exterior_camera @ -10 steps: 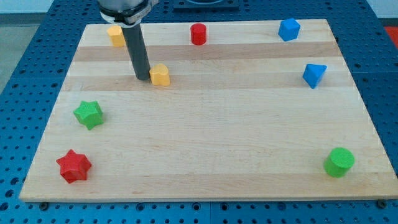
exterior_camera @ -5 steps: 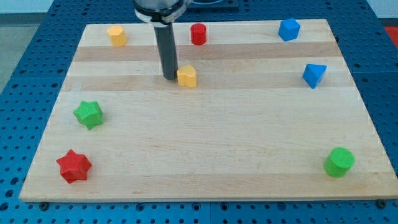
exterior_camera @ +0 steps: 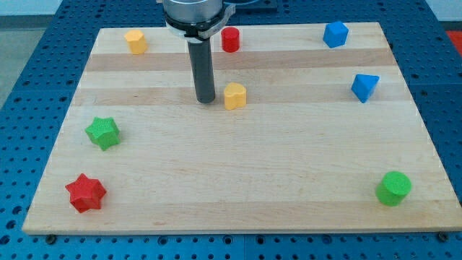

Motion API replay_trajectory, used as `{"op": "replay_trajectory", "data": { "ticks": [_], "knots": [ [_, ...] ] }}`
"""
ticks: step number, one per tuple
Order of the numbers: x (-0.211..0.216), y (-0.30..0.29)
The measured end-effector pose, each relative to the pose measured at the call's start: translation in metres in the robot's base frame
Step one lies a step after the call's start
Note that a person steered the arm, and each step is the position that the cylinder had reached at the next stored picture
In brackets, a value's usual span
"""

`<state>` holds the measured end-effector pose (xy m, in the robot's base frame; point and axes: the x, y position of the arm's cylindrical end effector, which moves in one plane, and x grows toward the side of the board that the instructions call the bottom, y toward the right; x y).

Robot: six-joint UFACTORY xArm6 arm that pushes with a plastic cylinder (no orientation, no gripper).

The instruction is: Move the yellow heart parallel left of the blue triangle

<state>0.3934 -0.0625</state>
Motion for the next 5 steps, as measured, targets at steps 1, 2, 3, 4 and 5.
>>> {"op": "replay_trajectory", "data": {
  "ticks": [1, 2, 3, 4, 5],
  "knots": [
    [0.001, 0.000],
    [0.008, 0.014],
    [0.008, 0.014],
    [0.008, 0.016],
    [0.008, 0.036]
  ]
}}
